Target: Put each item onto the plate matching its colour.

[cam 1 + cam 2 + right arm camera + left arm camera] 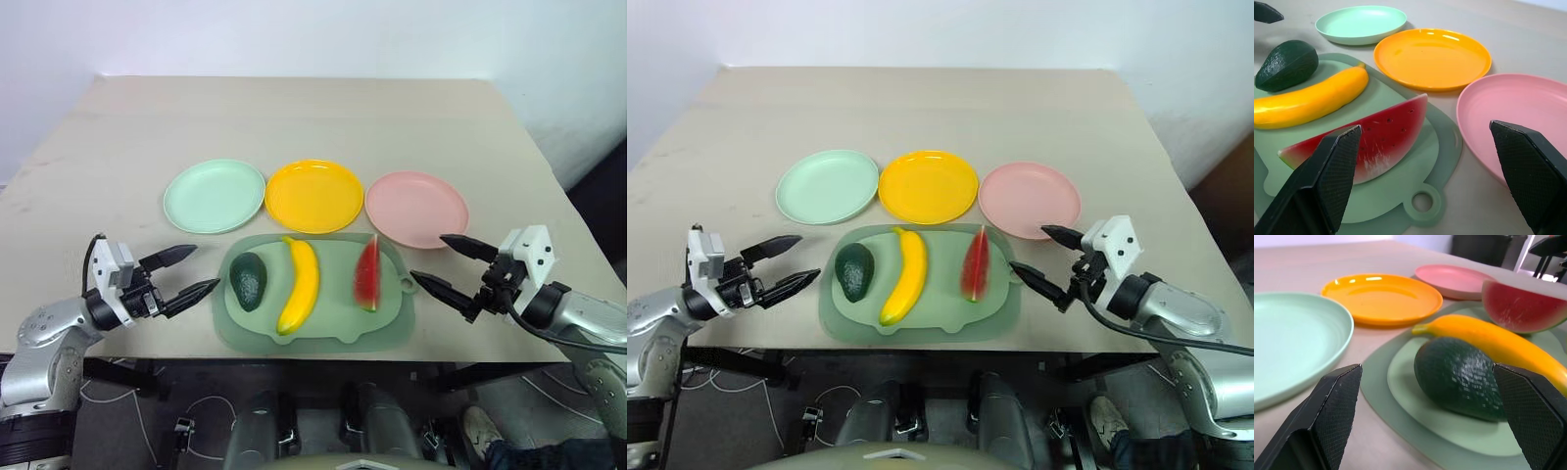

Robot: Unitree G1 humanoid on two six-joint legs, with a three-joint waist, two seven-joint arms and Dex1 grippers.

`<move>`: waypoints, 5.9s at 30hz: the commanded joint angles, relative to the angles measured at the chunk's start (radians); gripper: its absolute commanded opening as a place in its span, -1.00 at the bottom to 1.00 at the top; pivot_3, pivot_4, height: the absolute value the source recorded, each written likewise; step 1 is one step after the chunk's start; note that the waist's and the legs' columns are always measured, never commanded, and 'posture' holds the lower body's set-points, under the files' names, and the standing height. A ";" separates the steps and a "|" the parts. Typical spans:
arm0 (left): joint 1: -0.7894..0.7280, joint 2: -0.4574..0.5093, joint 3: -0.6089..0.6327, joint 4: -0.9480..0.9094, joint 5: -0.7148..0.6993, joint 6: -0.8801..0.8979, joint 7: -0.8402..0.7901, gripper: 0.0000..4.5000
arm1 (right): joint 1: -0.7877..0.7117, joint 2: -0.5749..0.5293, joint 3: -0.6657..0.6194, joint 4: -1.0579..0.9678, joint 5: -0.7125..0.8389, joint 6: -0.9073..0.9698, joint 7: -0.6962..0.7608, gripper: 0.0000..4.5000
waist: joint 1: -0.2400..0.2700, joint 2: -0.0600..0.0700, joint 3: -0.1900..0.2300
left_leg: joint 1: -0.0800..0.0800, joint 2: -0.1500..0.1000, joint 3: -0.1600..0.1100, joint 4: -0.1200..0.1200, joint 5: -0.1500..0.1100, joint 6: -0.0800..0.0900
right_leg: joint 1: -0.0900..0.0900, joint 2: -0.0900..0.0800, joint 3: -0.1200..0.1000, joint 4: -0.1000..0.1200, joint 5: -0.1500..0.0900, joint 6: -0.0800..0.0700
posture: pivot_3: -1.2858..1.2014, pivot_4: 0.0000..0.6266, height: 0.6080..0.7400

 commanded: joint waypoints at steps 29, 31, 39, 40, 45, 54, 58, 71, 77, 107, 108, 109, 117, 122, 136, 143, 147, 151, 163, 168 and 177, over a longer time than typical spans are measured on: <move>-0.106 -0.033 -0.098 -0.038 0.000 0.007 -0.013 0.99 | -0.508 -0.059 0.066 0.066 0.825 0.785 -0.720 1.00 | -0.004 0.000 0.000 | 0.000 0.000 0.001 0.000 0.001 -0.001 | 0.000 0.000 0.000 0.001 0.002 -0.004 | 0.03 -0.52 0.33; -0.114 -0.029 -0.107 -0.040 0.003 0.008 -0.024 0.99 | -0.536 -0.061 0.101 0.117 0.922 0.783 -0.803 1.00 | -0.001 0.000 0.000 | 0.000 0.000 0.001 0.000 0.001 -0.001 | 0.000 0.000 0.000 0.001 0.002 -0.004 | 0.03 -0.52 0.33; -0.154 -0.034 -0.133 -0.032 0.023 0.002 -0.028 0.99 | -0.628 -0.049 0.309 0.237 1.010 0.789 -1.047 1.00 | -0.004 0.000 0.000 | 0.000 0.000 0.002 0.000 0.001 -0.001 | 0.000 0.000 0.001 0.003 0.003 -0.003 | 0.03 -0.52 0.33; -0.156 -0.035 -0.135 -0.033 0.024 0.002 -0.027 0.99 | -0.635 -0.045 0.327 0.252 1.006 0.790 -1.063 1.00 | -0.004 0.000 0.000 | 0.000 0.000 0.002 0.000 0.001 -0.001 | 0.000 0.000 0.001 0.003 0.003 -0.003 | 0.03 -0.52 0.33; -0.165 -0.035 -0.145 -0.022 0.027 -0.004 -0.025 0.99 | -0.688 -0.029 0.382 0.314 1.010 0.804 -1.119 1.00 | -0.005 0.000 0.000 | 0.000 0.000 0.003 0.000 0.001 -0.002 | -0.001 0.000 0.001 0.003 0.003 -0.003 | 0.03 -0.52 0.33; -0.177 -0.042 -0.148 -0.001 0.036 -0.019 -0.023 0.99 | -0.768 0.016 0.502 0.340 0.898 0.906 -1.139 1.00 | -0.006 0.000 0.000 | 0.000 0.000 0.003 0.000 0.001 -0.002 | -0.001 0.000 0.002 0.004 0.003 -0.002 | 0.03 -0.52 0.33; -0.181 -0.047 -0.145 0.012 0.042 -0.029 -0.022 0.99 | -0.787 0.022 0.533 0.320 0.791 0.953 -1.074 1.00 | -0.005 0.000 -0.001 | 0.000 0.000 0.004 0.000 0.001 -0.002 | -0.001 0.000 0.002 0.004 0.003 -0.002 | 0.03 -0.52 0.33; -0.157 -0.047 -0.134 -0.001 0.044 -0.042 -0.005 1.00 | -0.777 0.049 0.577 0.211 0.505 1.015 -0.801 0.05 | -0.005 0.000 -0.001 | 0.000 0.000 0.004 0.000 0.001 -0.002 | -0.001 0.000 0.002 0.004 0.003 -0.003 | 0.03 -0.52 0.33; -0.140 -0.037 -0.121 -0.022 0.036 -0.035 0.007 1.00 | -0.828 0.028 0.416 0.160 0.521 0.979 -0.642 0.05 | -0.004 0.000 -0.001 | -0.001 0.000 0.004 0.000 0.001 -0.002 | -0.002 0.000 0.002 0.004 0.003 -0.003 | 0.03 -0.52 0.33; -0.083 -0.025 -0.077 -0.044 0.038 -0.075 0.031 1.00 | -1.295 0.126 0.564 1.359 -0.434 0.335 -0.103 0.99 | -0.033 0.003 0.001 | -0.002 0.001 0.007 0.000 0.002 -0.003 | -0.006 0.000 0.002 0.008 0.004 0.001 | 0.03 -0.52 0.33; -0.080 -0.025 -0.075 -0.044 0.037 -0.076 0.031 1.00 | -1.287 0.118 0.560 1.316 -0.438 0.347 -0.092 0.99 | -0.033 0.004 0.001 | -0.002 0.001 0.007 0.000 0.002 -0.003 | -0.006 0.000 0.002 0.008 0.004 0.001 | 0.03 -0.52 0.33; -0.078 -0.024 -0.074 -0.044 0.037 -0.078 0.032 1.00 | -1.280 0.112 0.556 1.285 -0.442 0.357 -0.086 0.99 | -0.034 0.004 0.001 | -0.002 0.001 0.007 0.000 0.002 -0.003 | -0.007 0.000 0.002 0.008 0.004 0.001 | 0.03 -0.52 0.33; -0.074 -0.019 -0.063 -0.029 0.037 -0.090 0.027 1.00 | -1.138 0.034 0.439 0.787 -0.361 0.633 -0.048 0.99 | -0.030 0.004 0.001 | -0.002 0.001 0.006 0.000 0.002 -0.003 | -0.008 -0.002 0.002 0.008 0.003 -0.002 | 0.03 -0.52 0.33; -0.089 -0.019 -0.064 -0.027 0.040 -0.084 0.029 1.00 | -1.047 0.098 0.312 0.453 -0.242 0.922 -0.081 0.99 | -0.032 0.004 0.001 | -0.002 0.001 0.006 0.000 0.002 -0.004 | -0.008 -0.002 0.002 0.009 0.003 -0.002 | 0.03 -0.52 0.33; -0.147 -0.016 -0.084 -0.001 0.051 -0.063 0.028 1.00 | -0.927 0.445 0.249 0.405 0.126 1.077 -0.448 0.99 | -0.033 0.002 0.000 | -0.002 0.000 0.006 -0.001 0.003 -0.004 | -0.006 -0.002 0.001 0.009 0.003 -0.002 | 0.03 -0.52 0.33; -0.167 -0.022 -0.098 0.016 0.056 -0.070 0.025 1.00 | -0.990 0.545 0.210 0.623 0.325 1.077 -0.754 0.99 | -0.034 0.002 0.000 | -0.002 0.000 0.007 -0.001 0.003 -0.004 | -0.007 -0.001 0.001 0.010 0.004 0.000 | 0.03 -0.52 0.33; -0.164 -0.030 -0.109 0.012 0.058 -0.072 0.028 1.00 | -1.021 0.612 0.196 0.703 0.463 1.077 -0.941 0.99 | -0.036 0.002 0.000 | -0.002 0.000 0.007 -0.001 0.003 -0.004 | -0.007 -0.001 0.001 0.010 0.004 0.001 | 0.03 -0.52 0.33; -0.163 -0.037 -0.115 0.004 0.060 -0.070 0.035 1.00 | -1.046 0.621 0.239 0.739 0.611 1.077 -1.067 0.99 | -0.040 0.003 0.000 | -0.002 0.000 0.007 -0.001 0.003 -0.004 | -0.007 0.000 0.001 0.010 0.004 0.001 | 0.03 -0.52 0.33; -0.174 -0.039 -0.120 -0.001 0.052 -0.048 0.034 1.00 | -1.114 0.609 0.362 0.860 0.753 1.077 -1.296 0.99 | -0.055 0.003 0.000 | -0.001 0.001 0.007 -0.001 0.003 -0.004 | -0.006 0.002 0.001 0.010 0.005 0.001 | 0.03 -0.52 0.33; -0.187 -0.041 -0.129 -0.025 0.054 -0.025 0.048 1.00 | -1.138 0.619 0.376 0.913 0.774 1.077 -1.373 0.99 | -0.055 0.002 0.000 | -0.001 0.001 0.007 -0.001 0.003 -0.004 | -0.005 0.002 0.001 0.010 0.005 0.001 | 0.03 -0.52 0.33; -0.191 -0.047 -0.140 -0.053 0.053 -0.006 0.072 1.00 | -1.181 0.638 0.400 0.987 0.818 1.077 -1.411 0.73 | -0.055 0.002 0.000 | 0.000 0.001 0.007 -0.001 0.003 -0.004 | -0.004 0.002 0.002 0.010 0.005 0.001 | 0.03 -0.52 0.33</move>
